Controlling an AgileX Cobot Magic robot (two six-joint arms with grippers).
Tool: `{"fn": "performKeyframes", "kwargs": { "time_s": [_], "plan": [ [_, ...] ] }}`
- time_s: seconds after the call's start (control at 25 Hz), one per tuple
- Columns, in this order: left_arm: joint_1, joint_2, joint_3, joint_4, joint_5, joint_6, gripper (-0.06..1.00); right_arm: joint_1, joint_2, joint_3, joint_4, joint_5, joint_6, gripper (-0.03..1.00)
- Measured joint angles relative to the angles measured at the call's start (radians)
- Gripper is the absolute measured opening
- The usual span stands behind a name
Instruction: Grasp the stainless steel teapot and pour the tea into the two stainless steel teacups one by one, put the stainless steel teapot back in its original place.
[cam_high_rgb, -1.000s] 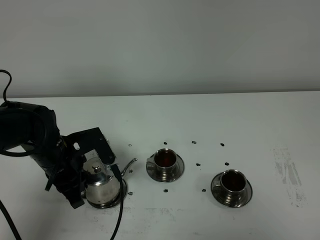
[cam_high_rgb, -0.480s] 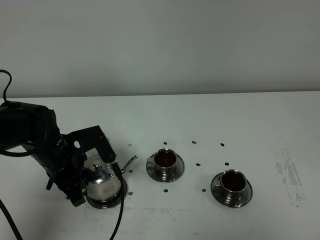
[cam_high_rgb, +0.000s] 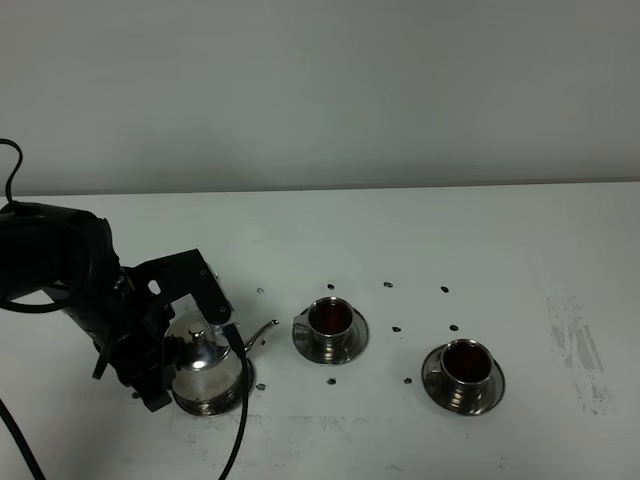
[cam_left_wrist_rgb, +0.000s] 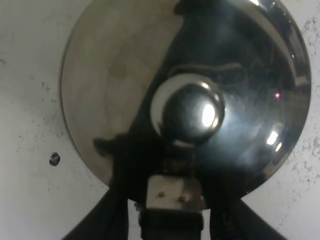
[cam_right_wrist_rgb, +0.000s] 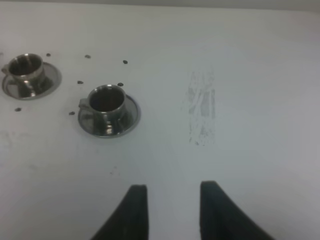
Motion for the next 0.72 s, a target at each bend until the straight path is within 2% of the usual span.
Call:
{"fn": "performKeyframes", "kwargs": {
  "time_s": [0.36, 0.72],
  "plan": [
    [-0.019, -0.13, 0.002, -0.003, 0.066, 0.023, 0.39, 0.0, 0.0, 0.0, 0.0, 0.0, 0.0, 0.24],
    [-0.019, -0.445, 0.003, 0.001, 0.18, 0.026, 0.39, 0.0, 0.0, 0.0, 0.0, 0.0, 0.0, 0.24]
  ]
}}
